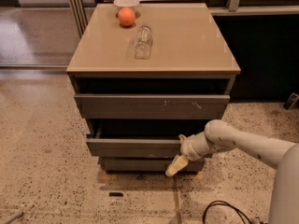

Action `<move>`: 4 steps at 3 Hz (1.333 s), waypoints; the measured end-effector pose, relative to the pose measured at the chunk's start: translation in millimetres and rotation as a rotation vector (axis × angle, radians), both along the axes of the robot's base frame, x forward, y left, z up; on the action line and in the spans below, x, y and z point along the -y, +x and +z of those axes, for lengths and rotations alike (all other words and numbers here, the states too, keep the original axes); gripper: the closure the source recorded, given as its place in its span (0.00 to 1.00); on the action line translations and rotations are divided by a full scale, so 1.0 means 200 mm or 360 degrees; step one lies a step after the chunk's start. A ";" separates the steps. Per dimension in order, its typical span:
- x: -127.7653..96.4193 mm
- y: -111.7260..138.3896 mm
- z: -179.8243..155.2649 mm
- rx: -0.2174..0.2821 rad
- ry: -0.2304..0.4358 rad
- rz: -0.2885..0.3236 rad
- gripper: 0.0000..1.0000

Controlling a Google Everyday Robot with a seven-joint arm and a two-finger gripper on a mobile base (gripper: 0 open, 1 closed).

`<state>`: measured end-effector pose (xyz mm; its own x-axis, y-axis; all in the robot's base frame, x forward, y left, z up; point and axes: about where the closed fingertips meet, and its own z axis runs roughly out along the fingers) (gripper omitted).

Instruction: Open middle drawer

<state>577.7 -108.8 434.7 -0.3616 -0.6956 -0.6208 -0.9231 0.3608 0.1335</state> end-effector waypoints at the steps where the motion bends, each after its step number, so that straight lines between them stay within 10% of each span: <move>1: 0.00 0.00 0.02 0.0000 0.0000 0.0000 0.00; 4: 0.00 -0.14 0.02 -0.0091 0.0032 0.0072 0.00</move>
Offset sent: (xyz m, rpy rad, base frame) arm -0.1030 -0.0468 0.0266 -0.0499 0.1761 0.0267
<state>549.9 -108.1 438.6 -0.3655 -0.6996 -0.6139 -0.9289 0.3158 0.1932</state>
